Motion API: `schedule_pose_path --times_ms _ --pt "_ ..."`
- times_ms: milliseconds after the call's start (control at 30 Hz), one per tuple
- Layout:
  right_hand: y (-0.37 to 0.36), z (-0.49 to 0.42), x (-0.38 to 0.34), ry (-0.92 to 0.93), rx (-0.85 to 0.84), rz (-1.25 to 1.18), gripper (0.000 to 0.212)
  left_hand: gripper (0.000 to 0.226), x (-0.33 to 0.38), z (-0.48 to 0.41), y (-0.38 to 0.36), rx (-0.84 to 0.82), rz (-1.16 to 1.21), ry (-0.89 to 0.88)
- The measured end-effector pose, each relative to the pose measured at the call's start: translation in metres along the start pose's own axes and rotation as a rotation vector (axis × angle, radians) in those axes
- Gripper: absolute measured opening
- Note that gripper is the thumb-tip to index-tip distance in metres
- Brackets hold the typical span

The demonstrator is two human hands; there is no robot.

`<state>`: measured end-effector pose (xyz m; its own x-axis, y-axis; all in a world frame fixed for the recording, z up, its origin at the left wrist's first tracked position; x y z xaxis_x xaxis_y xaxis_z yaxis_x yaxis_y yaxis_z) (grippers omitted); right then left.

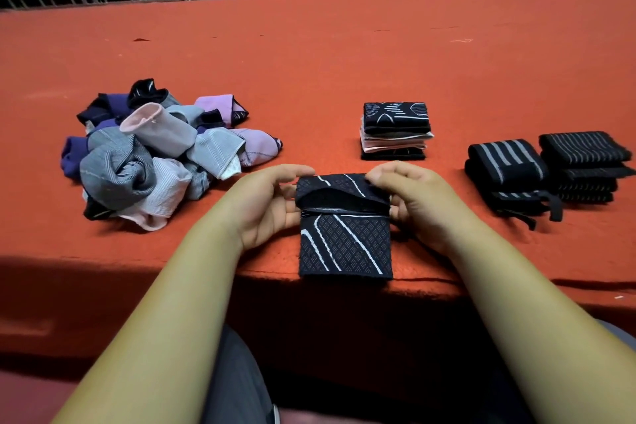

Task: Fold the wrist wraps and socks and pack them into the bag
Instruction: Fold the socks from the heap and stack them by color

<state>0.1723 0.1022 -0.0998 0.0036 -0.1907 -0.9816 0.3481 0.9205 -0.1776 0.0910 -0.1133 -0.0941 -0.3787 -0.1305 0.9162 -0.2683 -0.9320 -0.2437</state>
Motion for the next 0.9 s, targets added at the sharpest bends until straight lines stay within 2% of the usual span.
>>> schedule_pose_path --times_ms 33,100,167,200,267,333,400,567,667,900 --pt "0.000 0.000 0.001 0.024 -0.014 0.028 0.011 0.021 -0.001 0.001 -0.001 -0.014 -0.013 0.005" --pt "0.001 0.001 0.002 0.071 -0.013 0.096 0.024 0.030 -0.005 0.002 -0.001 -0.039 -0.096 -0.014" --pt "0.002 0.002 0.001 0.110 -0.004 0.136 0.033 0.023 -0.007 0.005 -0.002 -0.070 -0.166 -0.041" --pt "0.001 0.003 0.000 0.114 0.009 0.128 0.038 0.019 -0.007 0.006 -0.002 -0.078 -0.177 -0.049" --pt "0.000 0.003 0.002 0.057 0.020 0.043 0.045 0.030 -0.006 0.005 0.000 -0.067 -0.178 -0.075" --pt "-0.004 0.005 0.007 -0.044 -0.050 -0.007 0.037 0.039 -0.003 0.005 0.000 -0.058 -0.179 -0.117" --pt "-0.006 0.007 0.012 -0.084 -0.137 0.096 0.039 0.039 -0.001 0.004 -0.001 -0.041 -0.174 -0.160" --pt "-0.005 0.009 0.004 0.022 -0.093 0.165 0.021 0.028 0.003 0.006 -0.001 0.035 -0.188 -0.238" --pt "-0.007 0.010 0.002 0.069 -0.076 0.163 0.022 0.025 0.004 0.006 -0.001 0.082 -0.259 -0.295" --pt "-0.010 0.011 0.003 0.077 -0.167 0.174 0.028 0.025 0.005 0.002 0.001 0.096 -0.127 -0.300"
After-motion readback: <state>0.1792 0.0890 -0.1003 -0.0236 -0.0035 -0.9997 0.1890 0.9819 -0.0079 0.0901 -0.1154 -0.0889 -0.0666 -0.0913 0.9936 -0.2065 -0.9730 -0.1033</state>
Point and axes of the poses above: each hand's wrist, its own z-axis away from the middle knuckle, its own y-axis out of the back of the hand, x = y × z, the point moved 4 cm from there along -z, towards the middle knuckle, and after that the axes turned 11 degrees about x, right-handed, at the moved point
